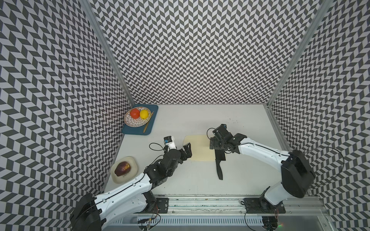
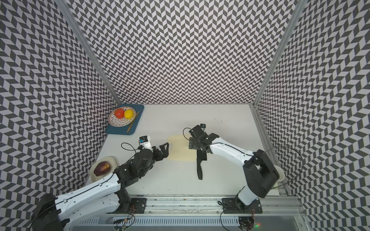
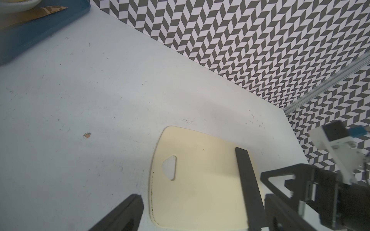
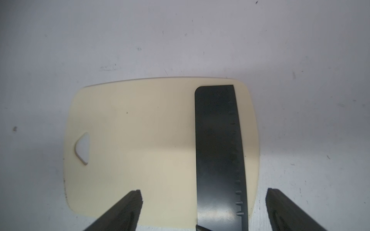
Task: Align the knife with the edge of the cutting board
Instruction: Adjust the knife at the edge of the cutting board.
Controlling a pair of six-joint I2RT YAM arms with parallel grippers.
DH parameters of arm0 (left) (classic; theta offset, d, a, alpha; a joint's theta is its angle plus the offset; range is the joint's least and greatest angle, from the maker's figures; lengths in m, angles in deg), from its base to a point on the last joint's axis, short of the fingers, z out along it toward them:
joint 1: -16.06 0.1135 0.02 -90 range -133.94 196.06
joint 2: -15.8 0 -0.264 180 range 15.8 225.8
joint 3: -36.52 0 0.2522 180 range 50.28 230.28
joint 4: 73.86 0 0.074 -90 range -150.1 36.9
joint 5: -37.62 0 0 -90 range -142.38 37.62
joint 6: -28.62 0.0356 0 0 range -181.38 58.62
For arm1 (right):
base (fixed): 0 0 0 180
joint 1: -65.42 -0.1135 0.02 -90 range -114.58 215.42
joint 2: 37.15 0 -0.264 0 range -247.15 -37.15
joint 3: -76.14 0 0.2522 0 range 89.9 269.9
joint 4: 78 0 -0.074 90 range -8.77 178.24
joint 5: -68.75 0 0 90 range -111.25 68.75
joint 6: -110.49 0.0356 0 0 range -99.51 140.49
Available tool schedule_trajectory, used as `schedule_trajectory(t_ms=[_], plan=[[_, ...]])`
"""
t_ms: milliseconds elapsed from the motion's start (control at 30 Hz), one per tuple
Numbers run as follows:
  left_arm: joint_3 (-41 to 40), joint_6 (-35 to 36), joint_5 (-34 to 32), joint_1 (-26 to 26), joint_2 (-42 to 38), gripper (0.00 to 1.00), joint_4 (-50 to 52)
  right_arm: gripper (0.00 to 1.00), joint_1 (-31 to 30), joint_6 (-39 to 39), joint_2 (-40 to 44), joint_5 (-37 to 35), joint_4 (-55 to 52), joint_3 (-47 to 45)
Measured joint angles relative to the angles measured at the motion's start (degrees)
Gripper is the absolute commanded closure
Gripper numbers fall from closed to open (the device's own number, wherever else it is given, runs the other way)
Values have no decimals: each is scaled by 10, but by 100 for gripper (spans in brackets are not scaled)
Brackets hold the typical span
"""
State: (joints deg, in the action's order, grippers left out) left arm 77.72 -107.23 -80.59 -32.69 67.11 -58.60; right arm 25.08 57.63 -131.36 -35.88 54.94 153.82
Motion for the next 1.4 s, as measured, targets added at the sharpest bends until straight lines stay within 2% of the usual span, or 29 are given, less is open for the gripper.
schedule_trajectory(t_ms=[200, 633, 1400], plan=[[2, 4, -7, 0, 1, 0, -1, 0, 4, -25, -79, -33, -10, 20], [4, 10, -7, 0, 16, 0, -2, 0, 12, -50, -119, -78, -10, 28], [5, 12, -7, 0, 26, 0, -2, 0, 26, -53, -107, -88, 0, 14]])
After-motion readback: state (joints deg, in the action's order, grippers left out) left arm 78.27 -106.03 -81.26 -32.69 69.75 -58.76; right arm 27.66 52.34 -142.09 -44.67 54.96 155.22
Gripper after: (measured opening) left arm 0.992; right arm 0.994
